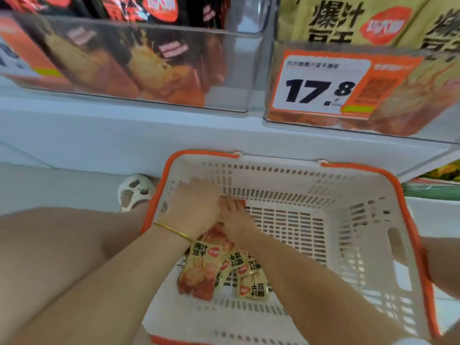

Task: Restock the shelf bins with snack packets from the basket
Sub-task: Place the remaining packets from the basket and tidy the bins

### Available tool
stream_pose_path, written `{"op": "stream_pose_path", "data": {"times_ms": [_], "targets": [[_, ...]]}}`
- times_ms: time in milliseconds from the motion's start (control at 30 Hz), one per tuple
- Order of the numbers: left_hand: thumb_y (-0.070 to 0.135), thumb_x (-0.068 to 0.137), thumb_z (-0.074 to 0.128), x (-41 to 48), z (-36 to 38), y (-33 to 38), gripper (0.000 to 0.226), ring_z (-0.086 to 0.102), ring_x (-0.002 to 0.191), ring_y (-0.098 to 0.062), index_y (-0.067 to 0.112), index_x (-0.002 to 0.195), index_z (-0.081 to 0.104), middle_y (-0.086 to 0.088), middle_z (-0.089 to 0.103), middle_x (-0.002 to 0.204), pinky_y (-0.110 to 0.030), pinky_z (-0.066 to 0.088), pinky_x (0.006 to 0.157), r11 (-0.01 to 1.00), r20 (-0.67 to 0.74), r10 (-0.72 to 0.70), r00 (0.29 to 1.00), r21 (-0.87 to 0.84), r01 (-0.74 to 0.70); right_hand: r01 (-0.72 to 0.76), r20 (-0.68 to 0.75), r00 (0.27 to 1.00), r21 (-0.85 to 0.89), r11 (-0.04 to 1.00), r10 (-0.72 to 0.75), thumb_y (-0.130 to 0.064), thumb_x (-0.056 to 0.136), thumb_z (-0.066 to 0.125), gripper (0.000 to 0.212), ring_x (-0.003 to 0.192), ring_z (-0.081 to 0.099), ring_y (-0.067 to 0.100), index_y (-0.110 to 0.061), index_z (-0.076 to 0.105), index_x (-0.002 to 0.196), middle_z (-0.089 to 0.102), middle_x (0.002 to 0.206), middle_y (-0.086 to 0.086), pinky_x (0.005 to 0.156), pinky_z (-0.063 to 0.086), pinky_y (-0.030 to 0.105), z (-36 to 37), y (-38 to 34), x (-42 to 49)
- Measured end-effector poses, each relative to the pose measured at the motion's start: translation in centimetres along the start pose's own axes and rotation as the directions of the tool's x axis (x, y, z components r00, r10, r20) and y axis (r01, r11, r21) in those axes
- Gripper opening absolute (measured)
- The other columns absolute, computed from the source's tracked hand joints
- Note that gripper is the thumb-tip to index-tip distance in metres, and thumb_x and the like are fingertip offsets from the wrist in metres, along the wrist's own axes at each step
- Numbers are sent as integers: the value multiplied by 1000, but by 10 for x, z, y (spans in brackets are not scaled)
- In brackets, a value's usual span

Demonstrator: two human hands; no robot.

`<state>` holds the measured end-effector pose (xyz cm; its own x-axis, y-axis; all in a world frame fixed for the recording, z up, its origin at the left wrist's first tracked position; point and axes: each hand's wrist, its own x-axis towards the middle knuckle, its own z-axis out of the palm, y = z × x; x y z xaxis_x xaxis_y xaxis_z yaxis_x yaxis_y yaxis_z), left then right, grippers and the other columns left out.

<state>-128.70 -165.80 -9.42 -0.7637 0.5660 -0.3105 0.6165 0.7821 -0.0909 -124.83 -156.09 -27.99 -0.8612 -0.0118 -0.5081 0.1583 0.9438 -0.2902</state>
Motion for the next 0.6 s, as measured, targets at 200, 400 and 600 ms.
{"op": "stream_pose_path", "data": {"times_ms": [200,400,600], "targets": [[27,95,38,7,6,-2,25,48,109,-23,17,109,56,-4,55,112,-35,41,82,997,38,-50,998,-58,53,-125,112,981,-240,963,156,-14,96,44,73,132,24,49,-20,-3,151,17,150,25,104,32,57,16,1,-9],[22,94,40,13,16,10,17,53,88,-22,14,88,54,-3,57,95,-30,38,66,947,195,-88,977,-288,142,-117,48,991,-165,979,127,-1,91,47,56,103,59,35,-11,26,141,52,121,15,75,51,41,-29,17,-48],[39,94,52,20,-9,36,41,67,76,-27,2,109,58,-15,67,91,-40,57,76,152,510,-87,856,-842,517,31,-238,970,-104,994,-55,-4,90,52,68,116,53,27,-20,19,147,48,135,5,86,49,37,-103,16,-116]]}}
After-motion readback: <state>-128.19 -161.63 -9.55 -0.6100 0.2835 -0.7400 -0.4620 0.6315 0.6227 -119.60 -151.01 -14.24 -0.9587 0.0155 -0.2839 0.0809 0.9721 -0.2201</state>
